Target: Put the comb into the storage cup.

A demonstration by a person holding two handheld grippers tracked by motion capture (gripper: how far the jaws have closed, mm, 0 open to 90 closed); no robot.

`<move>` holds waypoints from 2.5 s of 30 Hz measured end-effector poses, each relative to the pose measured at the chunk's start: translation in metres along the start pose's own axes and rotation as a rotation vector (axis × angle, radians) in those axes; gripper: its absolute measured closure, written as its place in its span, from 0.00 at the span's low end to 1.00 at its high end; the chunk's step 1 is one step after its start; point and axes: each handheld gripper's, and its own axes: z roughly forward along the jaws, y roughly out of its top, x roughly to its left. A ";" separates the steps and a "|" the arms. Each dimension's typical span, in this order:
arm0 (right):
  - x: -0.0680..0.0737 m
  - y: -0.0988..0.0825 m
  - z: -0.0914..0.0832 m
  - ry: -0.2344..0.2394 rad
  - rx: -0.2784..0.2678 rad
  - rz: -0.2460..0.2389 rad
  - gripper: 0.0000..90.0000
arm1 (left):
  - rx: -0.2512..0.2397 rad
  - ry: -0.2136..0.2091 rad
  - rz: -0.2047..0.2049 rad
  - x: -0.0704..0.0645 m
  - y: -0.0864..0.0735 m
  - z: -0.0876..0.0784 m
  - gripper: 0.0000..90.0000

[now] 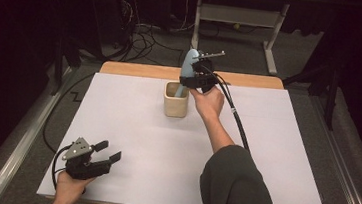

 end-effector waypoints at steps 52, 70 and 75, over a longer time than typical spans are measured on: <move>0.003 -0.011 0.017 -0.014 0.049 -0.012 0.56 | -0.002 -0.002 0.000 0.000 0.000 0.000 0.37; 0.002 -0.012 0.016 0.009 0.023 -0.013 0.38 | -0.002 -0.002 0.003 -0.001 0.000 0.000 0.37; 0.001 -0.014 0.016 0.011 0.029 -0.024 0.36 | 0.000 -0.002 0.008 -0.001 0.001 0.000 0.37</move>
